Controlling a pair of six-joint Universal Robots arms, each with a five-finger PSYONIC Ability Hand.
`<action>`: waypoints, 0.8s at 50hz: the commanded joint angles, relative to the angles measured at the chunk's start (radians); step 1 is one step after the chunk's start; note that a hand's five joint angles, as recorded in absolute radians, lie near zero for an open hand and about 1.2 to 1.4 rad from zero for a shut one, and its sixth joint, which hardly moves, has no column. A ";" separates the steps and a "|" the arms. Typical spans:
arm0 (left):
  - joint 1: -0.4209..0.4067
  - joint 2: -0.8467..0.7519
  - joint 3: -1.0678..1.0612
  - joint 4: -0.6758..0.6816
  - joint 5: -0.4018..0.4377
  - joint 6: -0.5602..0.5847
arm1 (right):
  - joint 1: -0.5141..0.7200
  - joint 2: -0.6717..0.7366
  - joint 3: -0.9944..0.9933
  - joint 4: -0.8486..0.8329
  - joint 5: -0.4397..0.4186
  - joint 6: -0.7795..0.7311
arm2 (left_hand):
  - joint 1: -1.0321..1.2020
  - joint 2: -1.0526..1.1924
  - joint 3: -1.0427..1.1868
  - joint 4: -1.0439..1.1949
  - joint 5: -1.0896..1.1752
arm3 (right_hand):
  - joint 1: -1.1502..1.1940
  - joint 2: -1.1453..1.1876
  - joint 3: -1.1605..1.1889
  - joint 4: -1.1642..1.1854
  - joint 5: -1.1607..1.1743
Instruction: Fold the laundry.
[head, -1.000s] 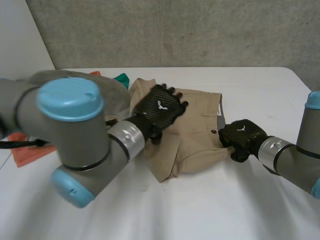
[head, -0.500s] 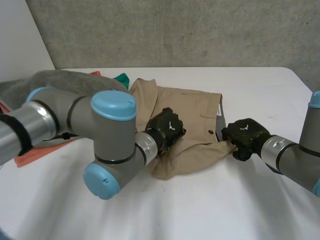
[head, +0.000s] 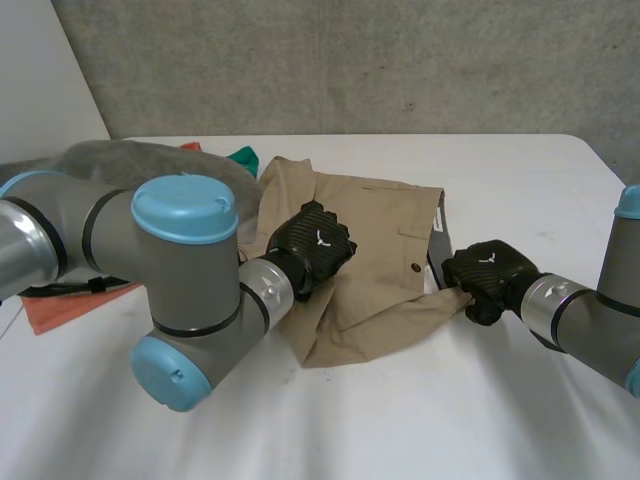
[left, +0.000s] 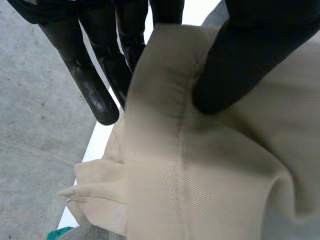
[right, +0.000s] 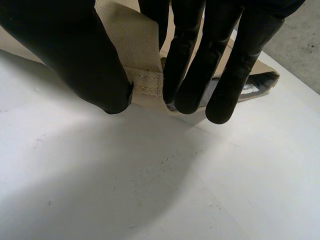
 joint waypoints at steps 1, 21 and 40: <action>-0.007 0.036 -0.043 -0.006 -0.012 -0.001 | -0.002 -0.002 -0.005 0.014 0.001 -0.006 | 0.305 0.299 0.301 0.296 0.315 | 0.406 0.219 0.215 0.207 0.229; 0.110 0.349 -0.286 -0.002 -0.165 -0.328 | -0.040 -0.149 -0.002 0.209 0.022 -0.144 | 0.305 0.299 0.301 0.296 0.315 | -0.291 -0.478 -0.482 -0.490 -0.468; 0.170 0.133 -0.057 -0.028 -0.173 -0.567 | 0.030 -0.179 0.050 0.138 0.016 0.195 | 0.305 0.299 0.301 0.296 0.315 | -0.816 -1.003 -1.007 -1.015 -0.993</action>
